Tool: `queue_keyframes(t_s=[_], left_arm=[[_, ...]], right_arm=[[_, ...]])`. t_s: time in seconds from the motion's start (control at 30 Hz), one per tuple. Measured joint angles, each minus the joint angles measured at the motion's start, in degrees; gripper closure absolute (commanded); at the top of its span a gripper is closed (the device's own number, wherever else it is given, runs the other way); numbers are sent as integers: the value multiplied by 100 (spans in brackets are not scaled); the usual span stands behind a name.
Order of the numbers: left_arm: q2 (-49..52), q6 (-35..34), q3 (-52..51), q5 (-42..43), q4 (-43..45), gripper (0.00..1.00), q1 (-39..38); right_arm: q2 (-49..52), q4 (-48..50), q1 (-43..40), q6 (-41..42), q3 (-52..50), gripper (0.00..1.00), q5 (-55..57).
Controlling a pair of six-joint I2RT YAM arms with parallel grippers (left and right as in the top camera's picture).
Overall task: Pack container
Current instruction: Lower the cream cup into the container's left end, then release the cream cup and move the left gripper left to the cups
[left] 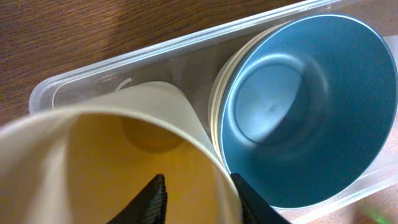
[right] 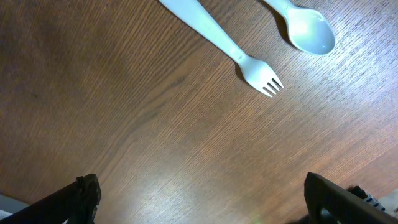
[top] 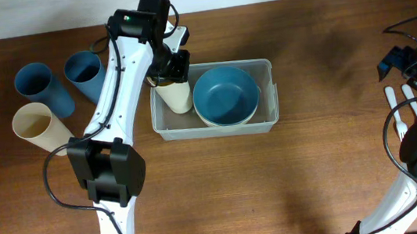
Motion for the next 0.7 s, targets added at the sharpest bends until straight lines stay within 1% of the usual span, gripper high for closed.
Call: queue_keyframes(t_s=[0.33,0.43,0.7], left_arm=[[4,2,98,0,11,46,0],[15,2,376,0,-39,44,0],[20,2,1517,0,-310,39,0]], right_arm=[[0,0,0,0,0,1,0],[0,0,0,2,0,2,0],[0,0,0,4,0,1,0]])
